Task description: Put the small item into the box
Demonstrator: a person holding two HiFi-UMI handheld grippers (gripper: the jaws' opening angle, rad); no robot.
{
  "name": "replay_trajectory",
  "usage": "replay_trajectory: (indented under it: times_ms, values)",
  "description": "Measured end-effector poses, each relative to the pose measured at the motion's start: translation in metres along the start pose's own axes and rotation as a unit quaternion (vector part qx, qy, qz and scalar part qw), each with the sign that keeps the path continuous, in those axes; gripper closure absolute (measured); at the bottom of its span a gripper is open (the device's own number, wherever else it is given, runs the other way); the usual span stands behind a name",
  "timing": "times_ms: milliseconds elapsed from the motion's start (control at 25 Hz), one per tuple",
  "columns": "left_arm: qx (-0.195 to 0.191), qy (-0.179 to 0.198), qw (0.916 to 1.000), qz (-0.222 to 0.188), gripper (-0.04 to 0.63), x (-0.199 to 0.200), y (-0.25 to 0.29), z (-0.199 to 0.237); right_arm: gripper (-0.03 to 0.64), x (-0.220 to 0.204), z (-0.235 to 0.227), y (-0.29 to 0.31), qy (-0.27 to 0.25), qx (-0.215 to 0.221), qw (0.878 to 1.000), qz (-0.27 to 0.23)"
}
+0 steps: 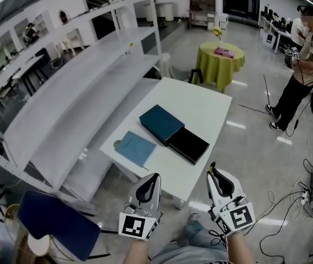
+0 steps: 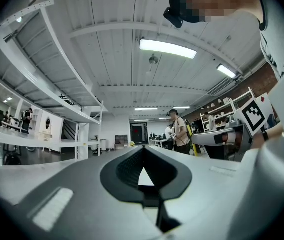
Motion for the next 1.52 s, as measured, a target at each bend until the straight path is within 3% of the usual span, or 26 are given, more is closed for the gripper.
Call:
replay_trajectory:
  times_ms: [560,880,1200,1520]
  values:
    - [0.038,0.007,0.9992,0.011,0.579,-0.011,0.083,0.016,0.558,0.007,-0.074,0.077,0.005,0.05,0.999,0.017]
    - [0.07,0.007,0.9973,0.021,0.58,-0.014,0.103,0.013,0.558,-0.003,-0.106,0.109,0.034,0.09,0.994,0.043]
    - [0.074,0.014,0.9966,0.032,0.58,-0.014,0.115,0.022,0.558,-0.022,-0.122,0.138,0.047,0.103,0.989,0.099]
    - [0.058,0.011,0.9976,0.036,0.58,-0.021,0.128,0.035,0.56,-0.047,-0.13,0.162,0.042,0.088,0.981,0.169]
Point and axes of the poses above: the fingertips, and each gripper's own axes: y forward along the fingers, z to its left, x out of its top, the point moved 7 cm from there along -y, backward along the fingers, and after that the axes turned 9 degrees about y, right-handed, at the moved point
